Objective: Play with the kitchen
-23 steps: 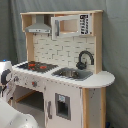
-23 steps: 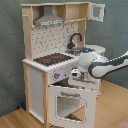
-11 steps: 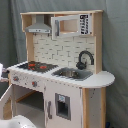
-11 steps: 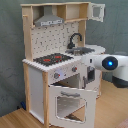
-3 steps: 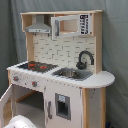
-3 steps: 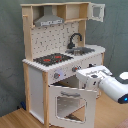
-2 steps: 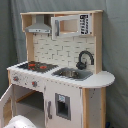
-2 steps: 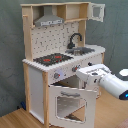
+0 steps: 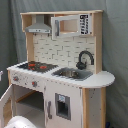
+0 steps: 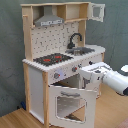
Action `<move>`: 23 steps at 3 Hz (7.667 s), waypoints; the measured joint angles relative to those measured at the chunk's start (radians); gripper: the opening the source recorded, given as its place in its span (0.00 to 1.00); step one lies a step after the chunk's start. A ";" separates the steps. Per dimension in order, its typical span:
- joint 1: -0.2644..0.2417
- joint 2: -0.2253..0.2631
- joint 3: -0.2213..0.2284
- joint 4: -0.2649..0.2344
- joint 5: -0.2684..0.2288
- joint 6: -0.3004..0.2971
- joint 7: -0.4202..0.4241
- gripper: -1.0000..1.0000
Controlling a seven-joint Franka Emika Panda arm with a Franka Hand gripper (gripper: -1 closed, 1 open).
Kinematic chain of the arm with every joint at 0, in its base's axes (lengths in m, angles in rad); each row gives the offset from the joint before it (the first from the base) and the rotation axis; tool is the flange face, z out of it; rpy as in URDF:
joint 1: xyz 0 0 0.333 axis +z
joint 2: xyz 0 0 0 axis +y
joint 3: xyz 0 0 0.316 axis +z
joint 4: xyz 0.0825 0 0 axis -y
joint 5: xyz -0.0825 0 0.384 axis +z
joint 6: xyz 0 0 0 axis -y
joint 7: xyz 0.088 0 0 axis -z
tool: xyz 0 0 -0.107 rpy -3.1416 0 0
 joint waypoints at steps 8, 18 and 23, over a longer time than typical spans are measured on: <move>-0.132 -0.001 0.002 -0.434 0.003 0.548 0.024 1.00; -0.506 0.000 0.106 -0.231 0.010 0.834 0.415 0.00; -0.503 -0.001 0.108 -0.230 0.010 0.837 0.793 1.00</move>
